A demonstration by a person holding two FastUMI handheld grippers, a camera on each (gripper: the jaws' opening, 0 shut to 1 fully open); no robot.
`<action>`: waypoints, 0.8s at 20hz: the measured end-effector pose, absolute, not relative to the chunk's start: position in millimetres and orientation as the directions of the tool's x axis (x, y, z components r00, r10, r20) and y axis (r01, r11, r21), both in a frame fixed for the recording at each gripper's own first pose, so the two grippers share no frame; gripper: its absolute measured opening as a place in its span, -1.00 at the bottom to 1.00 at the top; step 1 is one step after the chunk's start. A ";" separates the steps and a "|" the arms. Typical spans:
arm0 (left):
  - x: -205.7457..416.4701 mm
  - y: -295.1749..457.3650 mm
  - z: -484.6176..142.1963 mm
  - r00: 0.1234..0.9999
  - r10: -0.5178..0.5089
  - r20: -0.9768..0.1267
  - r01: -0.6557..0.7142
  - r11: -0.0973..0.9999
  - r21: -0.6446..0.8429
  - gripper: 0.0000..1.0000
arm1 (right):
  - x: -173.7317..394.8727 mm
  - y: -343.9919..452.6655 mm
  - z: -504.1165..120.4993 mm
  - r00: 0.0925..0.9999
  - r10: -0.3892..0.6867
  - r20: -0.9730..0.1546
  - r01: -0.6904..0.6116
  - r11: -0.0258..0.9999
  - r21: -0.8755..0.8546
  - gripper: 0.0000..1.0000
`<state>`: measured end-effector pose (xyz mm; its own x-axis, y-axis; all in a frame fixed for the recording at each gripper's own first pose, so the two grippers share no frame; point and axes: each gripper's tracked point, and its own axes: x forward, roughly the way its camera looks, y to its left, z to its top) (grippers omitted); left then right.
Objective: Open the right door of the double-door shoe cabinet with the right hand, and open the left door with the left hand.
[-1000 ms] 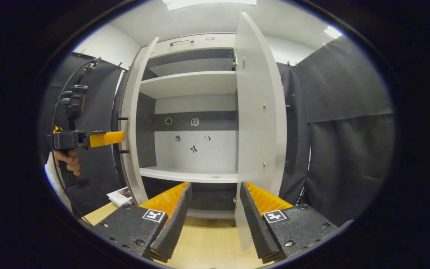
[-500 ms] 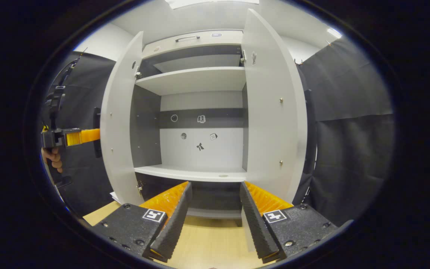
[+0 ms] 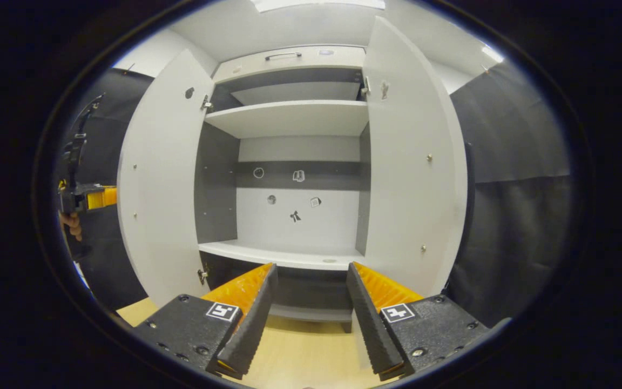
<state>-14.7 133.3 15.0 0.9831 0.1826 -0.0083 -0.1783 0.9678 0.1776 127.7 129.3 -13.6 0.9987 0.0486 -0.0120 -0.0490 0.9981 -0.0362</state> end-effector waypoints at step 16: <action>-65.7 134.5 23.1 0.997 0.069 0.029 -0.069 0.998 -0.004 -0.94 | 137.2 142.6 -19.7 0.999 0.035 -0.042 -0.038 0.997 -0.063 0.63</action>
<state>-65.7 134.5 23.1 0.9972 0.0690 0.0292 -0.0689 0.9976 -0.0043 137.2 142.6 -19.7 0.9985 0.0351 -0.0416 -0.0377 0.9973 -0.0631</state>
